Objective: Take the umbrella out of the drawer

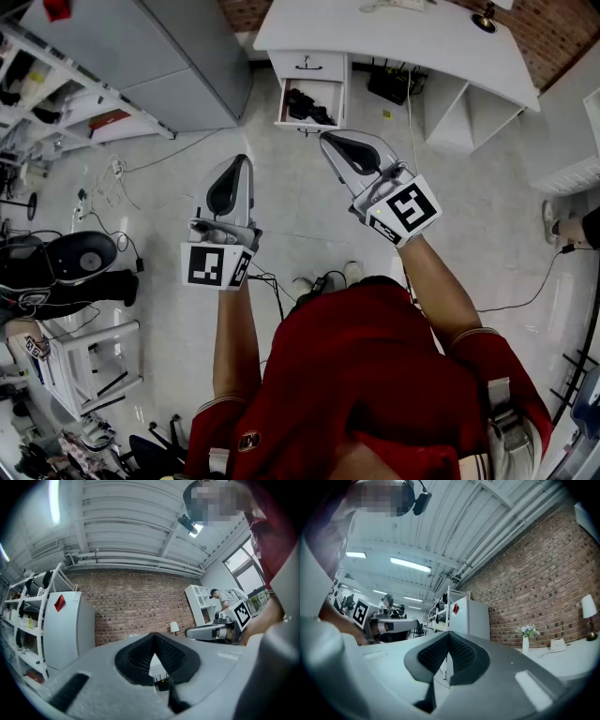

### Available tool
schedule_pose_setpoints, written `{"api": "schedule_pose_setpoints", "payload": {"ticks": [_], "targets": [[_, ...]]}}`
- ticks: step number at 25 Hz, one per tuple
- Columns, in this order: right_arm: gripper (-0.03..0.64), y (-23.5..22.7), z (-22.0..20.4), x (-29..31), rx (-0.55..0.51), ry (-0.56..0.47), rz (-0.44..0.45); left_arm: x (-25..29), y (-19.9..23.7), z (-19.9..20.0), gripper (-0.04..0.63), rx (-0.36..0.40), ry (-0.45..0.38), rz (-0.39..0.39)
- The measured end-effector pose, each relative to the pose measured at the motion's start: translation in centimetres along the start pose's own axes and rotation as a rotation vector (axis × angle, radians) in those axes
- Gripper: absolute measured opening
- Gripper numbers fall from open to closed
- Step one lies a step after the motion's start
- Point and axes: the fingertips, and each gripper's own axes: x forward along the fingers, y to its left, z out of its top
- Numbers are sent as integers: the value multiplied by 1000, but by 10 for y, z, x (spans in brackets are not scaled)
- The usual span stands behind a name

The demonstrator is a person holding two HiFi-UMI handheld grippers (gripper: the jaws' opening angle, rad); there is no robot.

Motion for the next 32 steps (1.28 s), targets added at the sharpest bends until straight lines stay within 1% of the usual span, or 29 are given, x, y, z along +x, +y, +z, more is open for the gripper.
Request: {"api": "schedule_pose_setpoints", "payload": {"ticks": [5, 14, 18, 26, 32], "targets": [[12, -20, 3, -14, 33, -22, 12, 12, -7, 1, 5, -3, 1, 16], [12, -77, -9, -53, 37, -23, -20, 40, -21, 1, 5, 27, 18, 72], [12, -95, -18, -59, 47, -15, -30, 45, -20, 1, 5, 41, 22, 96], [12, -108, -33, -43, 51, 1, -20, 60, -3, -10, 5, 44, 33, 114], [12, -119, -46, -9, 37, 29, -34, 74, 33, -26, 5, 34, 26, 110]]}}
